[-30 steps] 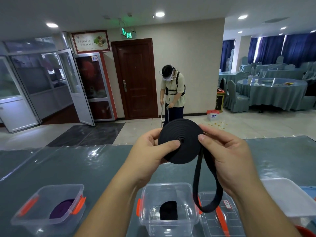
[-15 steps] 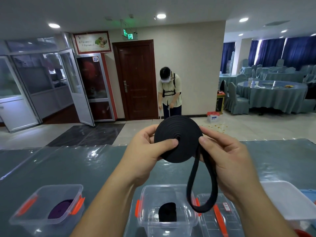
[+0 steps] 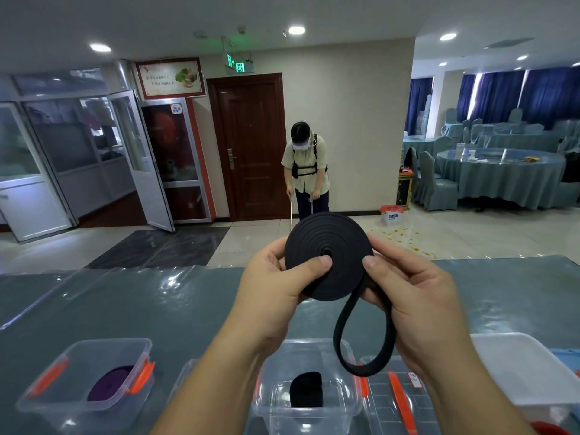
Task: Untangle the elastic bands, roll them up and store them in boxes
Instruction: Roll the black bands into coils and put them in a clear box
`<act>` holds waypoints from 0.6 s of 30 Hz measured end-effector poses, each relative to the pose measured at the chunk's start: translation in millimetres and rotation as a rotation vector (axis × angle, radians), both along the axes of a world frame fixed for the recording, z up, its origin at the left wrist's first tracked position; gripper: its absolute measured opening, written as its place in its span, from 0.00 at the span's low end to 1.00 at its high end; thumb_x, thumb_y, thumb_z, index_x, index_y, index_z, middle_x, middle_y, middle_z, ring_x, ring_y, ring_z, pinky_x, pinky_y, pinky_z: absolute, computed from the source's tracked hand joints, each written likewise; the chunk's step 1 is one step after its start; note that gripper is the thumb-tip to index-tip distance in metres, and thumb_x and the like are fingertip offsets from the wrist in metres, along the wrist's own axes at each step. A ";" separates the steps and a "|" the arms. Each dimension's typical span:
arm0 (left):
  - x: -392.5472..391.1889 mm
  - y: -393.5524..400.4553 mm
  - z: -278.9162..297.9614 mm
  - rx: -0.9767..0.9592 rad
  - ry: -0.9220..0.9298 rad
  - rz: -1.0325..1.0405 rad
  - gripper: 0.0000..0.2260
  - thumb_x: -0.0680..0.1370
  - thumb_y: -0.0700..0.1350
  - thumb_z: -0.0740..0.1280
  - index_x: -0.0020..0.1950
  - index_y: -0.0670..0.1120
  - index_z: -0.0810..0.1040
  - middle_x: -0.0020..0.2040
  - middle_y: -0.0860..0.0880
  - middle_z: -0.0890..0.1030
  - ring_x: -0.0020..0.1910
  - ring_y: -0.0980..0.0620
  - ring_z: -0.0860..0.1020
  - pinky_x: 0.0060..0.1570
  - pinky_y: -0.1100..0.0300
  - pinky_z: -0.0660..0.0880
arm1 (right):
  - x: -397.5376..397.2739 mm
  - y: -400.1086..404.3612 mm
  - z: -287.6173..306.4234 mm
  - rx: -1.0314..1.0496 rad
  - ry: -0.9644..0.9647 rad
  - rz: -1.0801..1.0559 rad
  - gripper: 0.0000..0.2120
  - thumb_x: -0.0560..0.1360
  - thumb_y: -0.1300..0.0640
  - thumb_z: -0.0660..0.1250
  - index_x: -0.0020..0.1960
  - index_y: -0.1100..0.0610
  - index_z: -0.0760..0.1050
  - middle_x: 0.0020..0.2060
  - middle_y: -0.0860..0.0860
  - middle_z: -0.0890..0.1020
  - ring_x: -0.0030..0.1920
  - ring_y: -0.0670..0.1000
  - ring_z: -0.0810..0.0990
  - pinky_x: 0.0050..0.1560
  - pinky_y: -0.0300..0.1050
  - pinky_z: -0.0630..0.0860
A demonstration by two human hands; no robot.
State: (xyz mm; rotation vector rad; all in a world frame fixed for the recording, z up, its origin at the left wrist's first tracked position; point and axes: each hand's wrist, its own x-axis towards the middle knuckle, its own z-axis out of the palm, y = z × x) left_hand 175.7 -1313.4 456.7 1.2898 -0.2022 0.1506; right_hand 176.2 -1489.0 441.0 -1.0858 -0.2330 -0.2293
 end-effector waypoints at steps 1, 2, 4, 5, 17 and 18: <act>-0.2 0.3 -1.7 -0.001 0.008 -0.003 0.16 0.75 0.32 0.74 0.62 0.40 0.82 0.53 0.41 0.88 0.50 0.45 0.87 0.46 0.56 0.83 | -0.5 -1.1 -0.7 -0.023 0.000 -0.014 0.15 0.77 0.70 0.68 0.61 0.58 0.83 0.49 0.55 0.89 0.50 0.53 0.89 0.44 0.41 0.85; -0.4 1.2 -1.9 0.007 0.017 -0.017 0.17 0.75 0.33 0.76 0.63 0.41 0.82 0.53 0.42 0.88 0.51 0.46 0.87 0.46 0.56 0.82 | 0.0 -2.5 -2.0 -0.046 0.003 -0.030 0.15 0.77 0.69 0.68 0.60 0.57 0.84 0.49 0.55 0.89 0.50 0.53 0.89 0.43 0.40 0.85; 0.5 4.1 -0.4 0.044 0.035 -0.050 0.17 0.75 0.37 0.76 0.63 0.42 0.82 0.54 0.43 0.88 0.52 0.46 0.87 0.47 0.55 0.82 | 0.7 -4.6 -4.0 -0.099 0.007 -0.054 0.15 0.77 0.68 0.70 0.59 0.56 0.84 0.48 0.54 0.89 0.50 0.53 0.89 0.43 0.40 0.85; 1.6 5.1 0.3 0.059 0.037 -0.048 0.16 0.75 0.36 0.76 0.63 0.42 0.82 0.53 0.43 0.88 0.52 0.46 0.87 0.48 0.54 0.82 | 0.8 -5.1 -4.1 -0.114 0.008 -0.061 0.14 0.77 0.68 0.70 0.59 0.55 0.85 0.48 0.53 0.90 0.49 0.52 0.89 0.42 0.39 0.84; 6.1 8.0 -5.6 0.094 0.078 -0.097 0.22 0.69 0.39 0.77 0.63 0.42 0.82 0.55 0.41 0.87 0.52 0.44 0.86 0.50 0.52 0.82 | 3.2 -3.8 -8.6 -0.078 0.034 -0.114 0.11 0.78 0.66 0.70 0.56 0.56 0.86 0.46 0.52 0.90 0.48 0.51 0.89 0.43 0.38 0.84; 6.0 7.4 -5.3 0.076 0.064 -0.093 0.20 0.71 0.37 0.77 0.63 0.42 0.82 0.54 0.41 0.87 0.52 0.44 0.87 0.49 0.52 0.82 | 3.0 -3.1 -8.6 -0.065 0.032 -0.107 0.10 0.78 0.65 0.70 0.56 0.56 0.86 0.46 0.52 0.90 0.48 0.51 0.89 0.43 0.39 0.85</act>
